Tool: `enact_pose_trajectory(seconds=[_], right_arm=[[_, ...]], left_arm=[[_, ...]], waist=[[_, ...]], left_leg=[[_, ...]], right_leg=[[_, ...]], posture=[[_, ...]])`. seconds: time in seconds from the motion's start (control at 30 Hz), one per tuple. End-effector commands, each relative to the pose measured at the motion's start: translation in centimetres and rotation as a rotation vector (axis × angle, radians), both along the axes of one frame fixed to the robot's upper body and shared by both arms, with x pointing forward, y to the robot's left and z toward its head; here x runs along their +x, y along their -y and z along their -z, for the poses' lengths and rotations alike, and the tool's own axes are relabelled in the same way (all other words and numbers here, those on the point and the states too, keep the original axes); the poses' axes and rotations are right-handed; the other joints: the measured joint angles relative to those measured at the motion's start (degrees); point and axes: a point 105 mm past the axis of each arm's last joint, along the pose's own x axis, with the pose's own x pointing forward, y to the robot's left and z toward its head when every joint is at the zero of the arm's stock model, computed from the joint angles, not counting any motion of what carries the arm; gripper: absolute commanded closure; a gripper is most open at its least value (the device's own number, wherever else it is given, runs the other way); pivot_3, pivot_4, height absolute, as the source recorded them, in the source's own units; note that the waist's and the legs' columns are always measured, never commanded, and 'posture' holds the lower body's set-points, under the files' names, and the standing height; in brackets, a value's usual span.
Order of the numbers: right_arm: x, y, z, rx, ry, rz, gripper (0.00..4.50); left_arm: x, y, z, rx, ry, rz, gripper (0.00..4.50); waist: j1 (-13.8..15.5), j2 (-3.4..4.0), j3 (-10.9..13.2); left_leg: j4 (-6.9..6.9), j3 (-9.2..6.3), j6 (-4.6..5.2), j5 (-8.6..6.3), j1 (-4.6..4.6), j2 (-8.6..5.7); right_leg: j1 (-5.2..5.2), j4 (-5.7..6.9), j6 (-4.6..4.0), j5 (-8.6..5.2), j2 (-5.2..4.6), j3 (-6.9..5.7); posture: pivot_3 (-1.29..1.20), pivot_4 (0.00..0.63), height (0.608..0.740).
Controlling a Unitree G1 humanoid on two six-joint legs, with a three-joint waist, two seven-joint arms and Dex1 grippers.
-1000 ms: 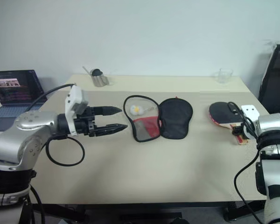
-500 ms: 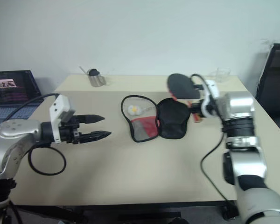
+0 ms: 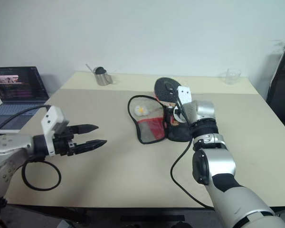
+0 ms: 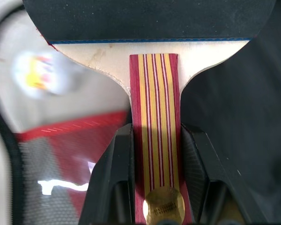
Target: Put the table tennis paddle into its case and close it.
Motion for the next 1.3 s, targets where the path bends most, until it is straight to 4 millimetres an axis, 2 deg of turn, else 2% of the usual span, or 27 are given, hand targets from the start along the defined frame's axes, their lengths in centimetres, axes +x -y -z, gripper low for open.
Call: enact_pose_trajectory(seconds=[0.03, 0.27, 0.5, 0.77, 1.13, 1.3], right_arm=[[-0.2, -0.8, -3.0, 0.029, 0.07, -0.007, 3.49], [-1.5, -1.3, -2.4, 0.042, 0.01, 0.019, 3.49], [-2.6, -1.4, -0.7, 0.058, -0.05, 0.113, 3.49], [-2.6, -0.7, -0.3, 0.007, -0.052, 0.193, 3.49], [-2.3, -1.9, 0.2, -0.001, -0.056, 0.194, 3.49], [-2.0, -1.5, 1.1, -0.028, -0.071, 0.22, 3.49]], left_arm=[[-0.6, 0.0, -1.4, 0.016, 0.06, -0.006, 0.88], [-0.9, 0.4, -1.3, 0.009, 0.059, -0.002, 0.88], [-0.6, 0.8, -1.2, 0.005, 0.058, 0.012, 0.88], [-0.4, 1.1, -1.1, 0.01, 0.054, 0.023, 0.88], [-0.4, 1.2, -0.9, 0.02, 0.046, 0.022, 0.88], [-0.7, 1.2, -1.1, 0.009, 0.052, 0.019, 0.88]], waist=[[-0.1, 0.0, 0.0], [-0.27, 0.0, 0.0], [-0.14, 0.0, 0.0], [-0.2, 0.0, 0.0], [-0.22, 0.0, 0.0], [-0.23, 0.0, 0.0]], left_leg=[[0.0, -0.01, 0.0, 0.0, 0.03, 0.02], [0.0, -0.03, 0.0, 0.0, 0.08, 0.12], [0.0, -0.02, 0.0, 0.0, 0.07, 0.09], [0.0, -0.02, 0.0, 0.0, 0.07, 0.08], [0.0, -0.02, 0.0, 0.0, 0.08, 0.08], [0.0, -0.02, 0.0, 0.0, 0.07, 0.07]], right_leg=[[0.0, 0.02, -0.01, 0.0, 0.03, 0.0], [0.01, 0.07, -0.02, -0.01, 0.12, 0.01], [0.02, 0.06, -0.02, -0.01, 0.1, 0.02], [0.01, 0.06, -0.02, -0.01, 0.11, 0.04], [0.02, 0.06, -0.02, -0.01, 0.12, 0.04], [0.02, 0.04, -0.02, -0.01, 0.12, 0.04]], posture=[[0.0, 0.15, 0.74], [0.0, 0.15, 0.74], [0.0, 0.15, 0.74], [0.0, 0.15, 0.74], [0.0, 0.15, 0.74], [0.0, 0.15, 0.74]])
